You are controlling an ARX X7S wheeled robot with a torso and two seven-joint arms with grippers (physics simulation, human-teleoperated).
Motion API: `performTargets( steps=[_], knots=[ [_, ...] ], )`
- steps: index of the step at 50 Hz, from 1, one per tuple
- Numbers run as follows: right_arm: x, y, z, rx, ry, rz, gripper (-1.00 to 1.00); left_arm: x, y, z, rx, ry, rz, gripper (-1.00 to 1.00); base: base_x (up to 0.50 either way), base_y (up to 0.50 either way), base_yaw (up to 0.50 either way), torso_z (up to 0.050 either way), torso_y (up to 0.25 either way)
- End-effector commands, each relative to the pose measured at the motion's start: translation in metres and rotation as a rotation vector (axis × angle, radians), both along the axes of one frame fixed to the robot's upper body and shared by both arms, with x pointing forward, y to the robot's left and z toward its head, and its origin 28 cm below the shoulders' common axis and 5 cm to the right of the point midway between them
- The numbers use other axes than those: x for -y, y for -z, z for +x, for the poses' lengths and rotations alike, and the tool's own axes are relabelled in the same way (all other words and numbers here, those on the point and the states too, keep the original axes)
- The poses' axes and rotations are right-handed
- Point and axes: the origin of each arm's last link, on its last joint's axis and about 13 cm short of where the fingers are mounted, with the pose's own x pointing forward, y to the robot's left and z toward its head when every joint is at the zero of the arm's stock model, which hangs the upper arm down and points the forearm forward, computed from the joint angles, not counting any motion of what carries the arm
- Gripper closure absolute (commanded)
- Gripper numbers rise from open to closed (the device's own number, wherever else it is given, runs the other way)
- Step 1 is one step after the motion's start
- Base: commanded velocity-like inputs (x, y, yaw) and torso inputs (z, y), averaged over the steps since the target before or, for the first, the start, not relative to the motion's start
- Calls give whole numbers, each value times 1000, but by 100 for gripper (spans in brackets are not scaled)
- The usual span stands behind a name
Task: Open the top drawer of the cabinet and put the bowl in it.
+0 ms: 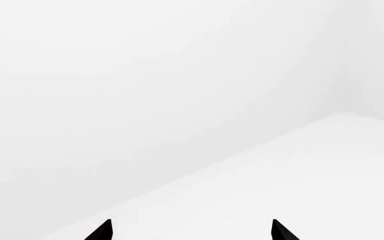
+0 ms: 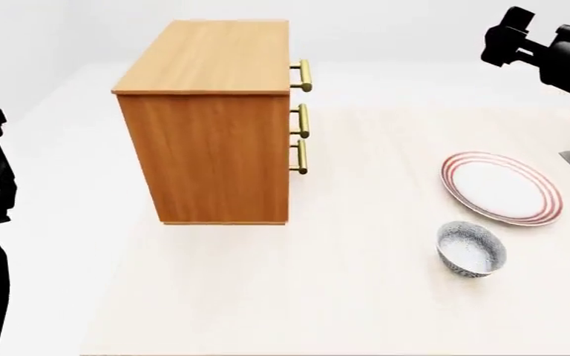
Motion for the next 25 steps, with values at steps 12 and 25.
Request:
performTargets(
  steps=[12, 25],
  knots=[
    [0, 1, 1, -3, 2, 19, -100, -3, -2, -1, 14, -24, -20, -100, 500, 0, 0, 0, 0],
    [0, 1, 1, -1, 10, 13, -100, -3, -2, -1, 14, -35, -13, -100, 500, 0, 0, 0, 0]
  ],
)
